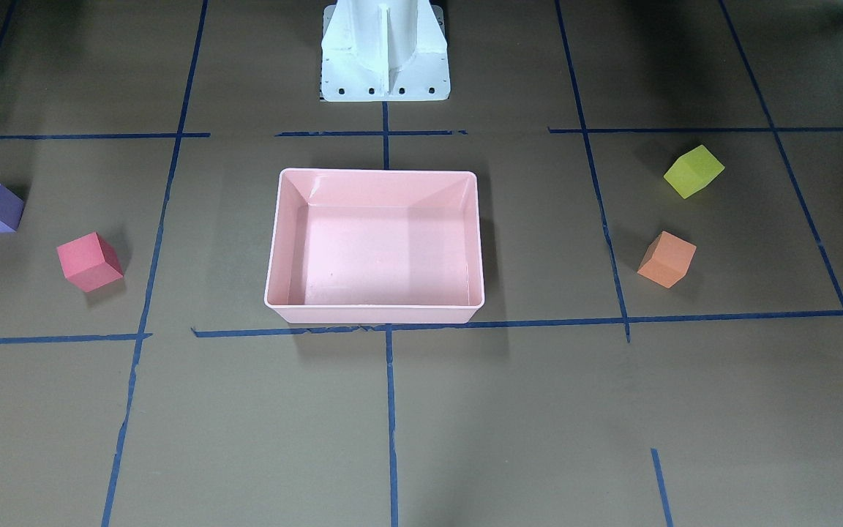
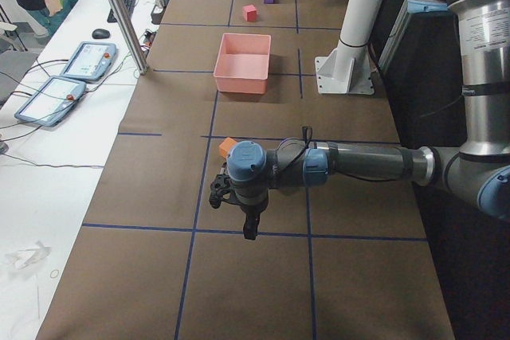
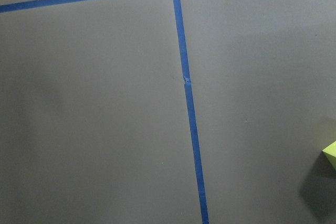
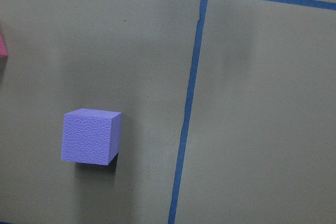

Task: Place blocks into pink bin with both arms
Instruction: 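Lower the right gripper onto the purple cube, then grasp the purple cube with the right gripper and lift it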

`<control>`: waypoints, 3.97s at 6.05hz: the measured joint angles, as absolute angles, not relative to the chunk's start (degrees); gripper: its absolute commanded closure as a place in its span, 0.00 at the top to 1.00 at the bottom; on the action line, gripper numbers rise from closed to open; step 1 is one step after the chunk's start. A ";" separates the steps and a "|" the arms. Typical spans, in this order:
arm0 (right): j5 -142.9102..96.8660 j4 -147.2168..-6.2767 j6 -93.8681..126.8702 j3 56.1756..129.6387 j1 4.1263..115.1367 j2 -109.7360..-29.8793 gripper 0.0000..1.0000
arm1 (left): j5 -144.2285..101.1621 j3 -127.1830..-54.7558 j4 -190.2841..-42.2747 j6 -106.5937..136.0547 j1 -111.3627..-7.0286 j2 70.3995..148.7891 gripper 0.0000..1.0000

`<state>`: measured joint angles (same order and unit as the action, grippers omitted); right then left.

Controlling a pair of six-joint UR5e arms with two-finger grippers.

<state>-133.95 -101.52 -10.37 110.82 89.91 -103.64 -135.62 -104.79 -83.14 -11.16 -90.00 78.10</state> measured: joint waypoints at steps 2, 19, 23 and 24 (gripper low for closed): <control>-133.99 -100.91 -10.34 110.86 89.15 -103.37 1.00 | -135.34 -105.20 -83.14 -11.16 -89.84 78.13 1.00; -122.58 -52.93 34.51 96.73 54.95 -106.17 0.27 | -135.70 -104.77 -83.35 -11.25 -89.65 78.13 1.00; -126.38 -69.35 39.50 111.95 55.55 -96.12 0.30 | -135.70 -104.68 -83.49 -11.25 -89.65 78.14 1.00; -126.37 -78.35 45.38 113.86 54.18 -87.13 0.30 | -135.70 -104.68 -83.50 -11.25 -89.65 78.14 1.00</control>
